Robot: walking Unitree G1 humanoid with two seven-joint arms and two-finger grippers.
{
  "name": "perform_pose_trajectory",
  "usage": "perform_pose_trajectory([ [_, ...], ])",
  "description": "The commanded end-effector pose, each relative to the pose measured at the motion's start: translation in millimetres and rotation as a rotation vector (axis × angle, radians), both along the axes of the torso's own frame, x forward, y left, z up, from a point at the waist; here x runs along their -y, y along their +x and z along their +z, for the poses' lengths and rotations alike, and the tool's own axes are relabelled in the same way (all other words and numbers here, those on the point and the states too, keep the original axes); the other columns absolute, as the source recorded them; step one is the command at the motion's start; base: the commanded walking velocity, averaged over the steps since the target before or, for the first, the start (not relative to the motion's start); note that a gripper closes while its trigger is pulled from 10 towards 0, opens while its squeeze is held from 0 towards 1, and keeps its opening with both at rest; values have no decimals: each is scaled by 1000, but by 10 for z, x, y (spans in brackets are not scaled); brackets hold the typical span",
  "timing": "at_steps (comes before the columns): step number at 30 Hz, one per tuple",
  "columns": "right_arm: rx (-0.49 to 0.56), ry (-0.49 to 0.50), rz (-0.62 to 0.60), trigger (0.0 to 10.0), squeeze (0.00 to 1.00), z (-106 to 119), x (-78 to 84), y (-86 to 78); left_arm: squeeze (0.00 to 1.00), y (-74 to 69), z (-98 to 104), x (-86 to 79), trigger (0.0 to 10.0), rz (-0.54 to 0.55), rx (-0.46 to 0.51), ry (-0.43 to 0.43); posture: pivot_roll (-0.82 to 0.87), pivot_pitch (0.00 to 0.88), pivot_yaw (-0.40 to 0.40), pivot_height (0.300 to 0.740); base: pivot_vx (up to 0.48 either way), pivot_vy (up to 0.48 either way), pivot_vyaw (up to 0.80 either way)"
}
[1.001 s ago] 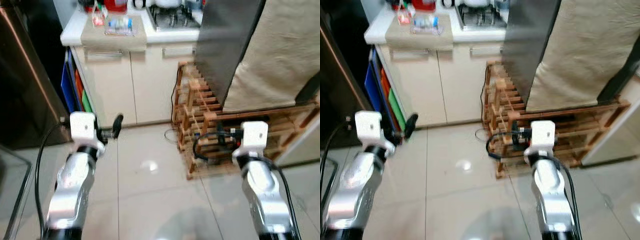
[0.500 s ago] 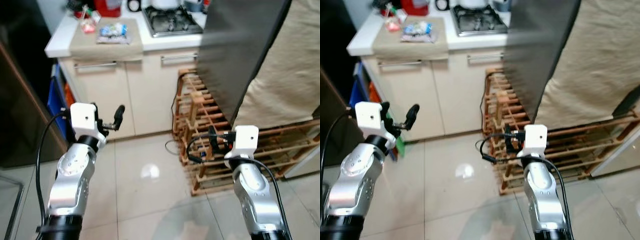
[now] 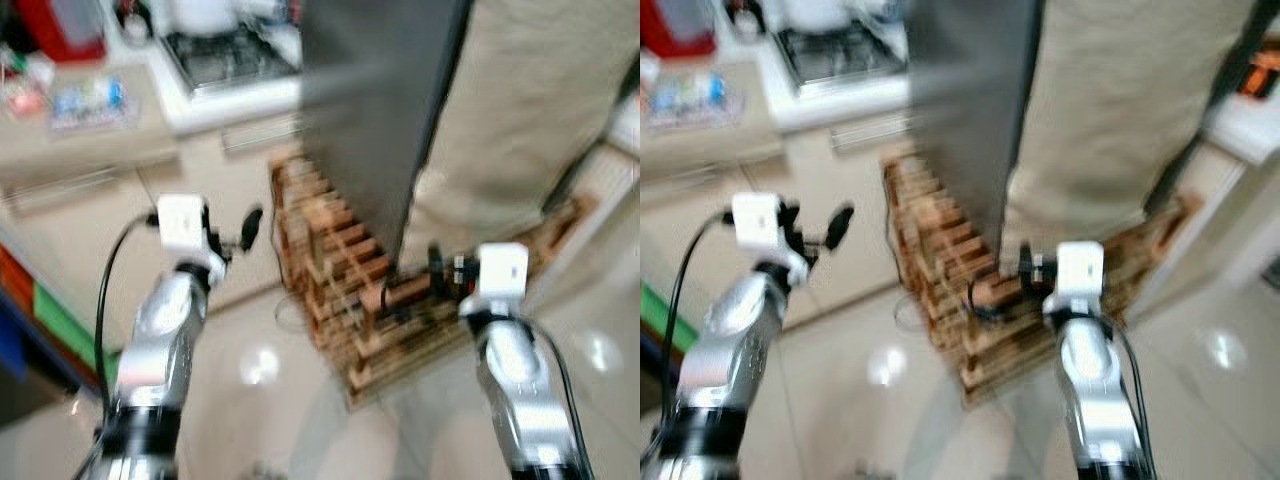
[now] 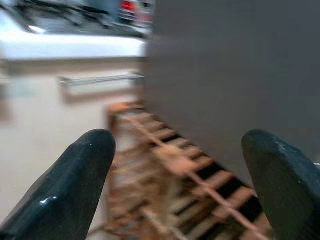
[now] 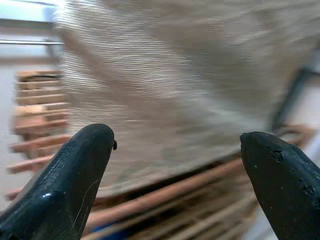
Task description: Restocking fridge
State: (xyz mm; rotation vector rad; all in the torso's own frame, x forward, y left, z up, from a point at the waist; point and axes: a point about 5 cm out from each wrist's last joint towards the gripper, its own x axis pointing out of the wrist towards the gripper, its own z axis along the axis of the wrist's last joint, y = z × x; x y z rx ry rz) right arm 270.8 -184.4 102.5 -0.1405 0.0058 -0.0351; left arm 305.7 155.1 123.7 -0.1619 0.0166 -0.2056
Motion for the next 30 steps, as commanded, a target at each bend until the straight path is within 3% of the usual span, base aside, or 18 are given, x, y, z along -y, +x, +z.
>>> perform_pose_trajectory([
  [1, 50, -7, 8, 10000, 0, 117, -29, 5, 0, -19, -29, -44, 10000, 8, -9, 8, -104, 0, 19, 740, 0, 0, -538],
  [9, 61, -16, 10, 10000, 0, 180, -17, 24, 0, 58, -17, 7, 10000, -8, 17, 96, -118, 0, 6, 740, 0, 0, -535],
  [25, 52, -10, 15, 10000, 0, 196, -18, 65, 0, 148, 50, 0, 10000, 41, 64, 103, -126, 0, 1, 740, 0, 0, -536],
  [30, 47, -4, 19, 10000, 0, 178, -26, 62, 0, 191, 166, 4, 10000, 19, 110, 117, -127, 0, 6, 740, 0, 477, -554],
])
